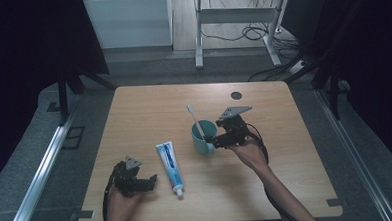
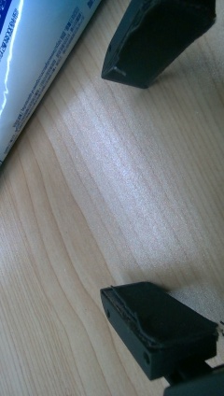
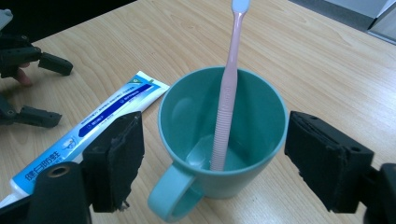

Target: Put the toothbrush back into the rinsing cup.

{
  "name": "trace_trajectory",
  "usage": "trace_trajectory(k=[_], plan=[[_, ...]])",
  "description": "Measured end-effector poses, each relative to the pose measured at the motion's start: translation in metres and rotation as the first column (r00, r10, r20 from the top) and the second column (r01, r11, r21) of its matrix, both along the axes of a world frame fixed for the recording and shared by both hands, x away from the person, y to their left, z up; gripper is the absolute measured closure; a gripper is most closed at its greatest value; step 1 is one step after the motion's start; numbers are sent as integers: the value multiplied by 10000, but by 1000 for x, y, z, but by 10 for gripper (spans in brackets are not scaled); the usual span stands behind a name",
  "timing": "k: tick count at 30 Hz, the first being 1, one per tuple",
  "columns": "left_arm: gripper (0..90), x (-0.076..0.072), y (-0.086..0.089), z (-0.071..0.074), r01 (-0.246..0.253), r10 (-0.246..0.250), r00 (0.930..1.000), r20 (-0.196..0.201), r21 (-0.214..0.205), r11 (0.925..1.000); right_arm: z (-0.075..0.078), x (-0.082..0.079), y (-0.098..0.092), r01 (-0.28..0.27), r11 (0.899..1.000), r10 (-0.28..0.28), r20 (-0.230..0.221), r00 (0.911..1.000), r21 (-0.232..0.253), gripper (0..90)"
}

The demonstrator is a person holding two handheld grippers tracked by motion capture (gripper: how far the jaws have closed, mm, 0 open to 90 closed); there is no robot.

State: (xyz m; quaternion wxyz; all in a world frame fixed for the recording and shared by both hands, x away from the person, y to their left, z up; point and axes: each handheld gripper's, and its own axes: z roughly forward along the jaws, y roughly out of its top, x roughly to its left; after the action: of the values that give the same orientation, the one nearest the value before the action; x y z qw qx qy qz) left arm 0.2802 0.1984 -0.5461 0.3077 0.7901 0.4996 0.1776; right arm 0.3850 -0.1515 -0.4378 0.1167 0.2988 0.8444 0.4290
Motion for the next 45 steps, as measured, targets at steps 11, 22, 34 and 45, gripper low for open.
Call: trace_trajectory(k=[11,22,34,45], plan=[[5,0,0,0,8,-8,10000,2,5,10000,-3,-11,-12,-10,9993,18,217,9998,-363,129],[5,0,0,0,-50,50,10000,-14,-13,10000,-9,-18,-25,103,9983,-91,211,9997,-579,32],[5,0,-1,0,-76,76,10000,-12,-46,10000,-17,-27,-41,204,9937,-166,356,9992,-1098,0],[5,0,0,0,-50,50,10000,-6,-12,10000,-23,-39,-59,380,9907,-307,575,9979,-1304,0]])
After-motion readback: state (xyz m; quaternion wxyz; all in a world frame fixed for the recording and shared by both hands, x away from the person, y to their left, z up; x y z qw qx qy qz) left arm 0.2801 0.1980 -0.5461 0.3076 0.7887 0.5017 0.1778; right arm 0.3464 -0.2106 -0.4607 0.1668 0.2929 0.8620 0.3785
